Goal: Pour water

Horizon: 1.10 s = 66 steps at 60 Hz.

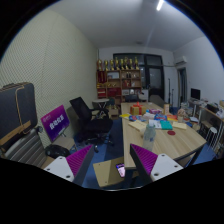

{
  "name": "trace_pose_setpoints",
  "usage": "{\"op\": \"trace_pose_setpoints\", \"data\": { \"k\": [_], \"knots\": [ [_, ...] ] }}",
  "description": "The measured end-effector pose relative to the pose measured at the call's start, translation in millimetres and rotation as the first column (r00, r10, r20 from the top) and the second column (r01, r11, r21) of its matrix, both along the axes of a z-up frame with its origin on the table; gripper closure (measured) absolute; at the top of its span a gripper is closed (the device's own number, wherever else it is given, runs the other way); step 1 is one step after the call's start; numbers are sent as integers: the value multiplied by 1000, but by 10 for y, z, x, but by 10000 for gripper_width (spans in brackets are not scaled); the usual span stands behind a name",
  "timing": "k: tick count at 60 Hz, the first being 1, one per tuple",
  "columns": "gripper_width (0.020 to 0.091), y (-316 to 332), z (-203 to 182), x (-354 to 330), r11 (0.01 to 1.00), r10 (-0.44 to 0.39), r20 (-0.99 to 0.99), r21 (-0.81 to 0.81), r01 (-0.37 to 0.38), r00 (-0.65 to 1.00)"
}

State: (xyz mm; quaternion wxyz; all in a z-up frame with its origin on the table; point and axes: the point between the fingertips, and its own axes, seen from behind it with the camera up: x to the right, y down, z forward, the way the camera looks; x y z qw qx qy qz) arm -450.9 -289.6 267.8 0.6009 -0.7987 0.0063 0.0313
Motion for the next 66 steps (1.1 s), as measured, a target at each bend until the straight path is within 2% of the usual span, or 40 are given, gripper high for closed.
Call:
{"op": "trace_pose_setpoints", "data": {
  "k": [13, 22, 29, 41, 49, 58, 66],
  "knots": [
    [280, 81, -15, 87, 1000, -19, 26, -5, 19, 999],
    [280, 265, -124, 398, 999, -48, 45, 6, 48, 998],
    [276, 589, -247, 775, 995, -45, 62, 97, 39, 997],
    [272, 1395, -1024, 1637, 988, -135, 70, 85, 129, 988],
    [275, 1953, -1435, 1899, 989, -126, 36, 80, 123, 991],
    [277, 2540, -1714, 2123, 989, -121, 17, 90, 119, 993],
    [273, 2984, -1732, 2226, 981, -123, 37, 153, 116, 992]
  ]
}}
